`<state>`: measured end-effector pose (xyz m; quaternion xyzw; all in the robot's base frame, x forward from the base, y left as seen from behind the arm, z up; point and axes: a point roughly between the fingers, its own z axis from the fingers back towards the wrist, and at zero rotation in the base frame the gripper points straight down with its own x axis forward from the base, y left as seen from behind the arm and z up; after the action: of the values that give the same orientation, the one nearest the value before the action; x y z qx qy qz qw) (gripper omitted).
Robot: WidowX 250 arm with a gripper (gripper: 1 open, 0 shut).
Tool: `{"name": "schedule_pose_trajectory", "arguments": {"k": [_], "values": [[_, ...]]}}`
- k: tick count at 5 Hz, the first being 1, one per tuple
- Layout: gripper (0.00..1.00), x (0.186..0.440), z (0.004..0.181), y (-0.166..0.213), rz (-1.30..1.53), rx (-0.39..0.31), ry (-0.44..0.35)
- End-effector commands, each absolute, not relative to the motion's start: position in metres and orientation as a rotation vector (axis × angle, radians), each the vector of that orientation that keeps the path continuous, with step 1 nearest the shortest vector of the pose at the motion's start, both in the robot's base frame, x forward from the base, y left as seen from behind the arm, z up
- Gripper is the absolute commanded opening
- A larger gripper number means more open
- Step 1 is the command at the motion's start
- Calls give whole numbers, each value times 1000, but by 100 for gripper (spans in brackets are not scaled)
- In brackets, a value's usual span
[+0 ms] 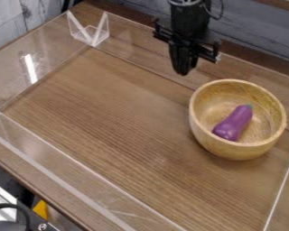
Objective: Put the purple eggplant in the brown bowl
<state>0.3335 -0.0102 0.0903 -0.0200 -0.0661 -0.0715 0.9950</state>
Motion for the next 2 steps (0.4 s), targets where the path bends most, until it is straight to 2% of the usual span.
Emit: {"name": "schedule_pose_trajectory", "arguments": {"k": [1, 2], "values": [[0, 350, 107, -12, -192, -35, -191], [0, 357, 107, -12, -231, -37, -188]]}}
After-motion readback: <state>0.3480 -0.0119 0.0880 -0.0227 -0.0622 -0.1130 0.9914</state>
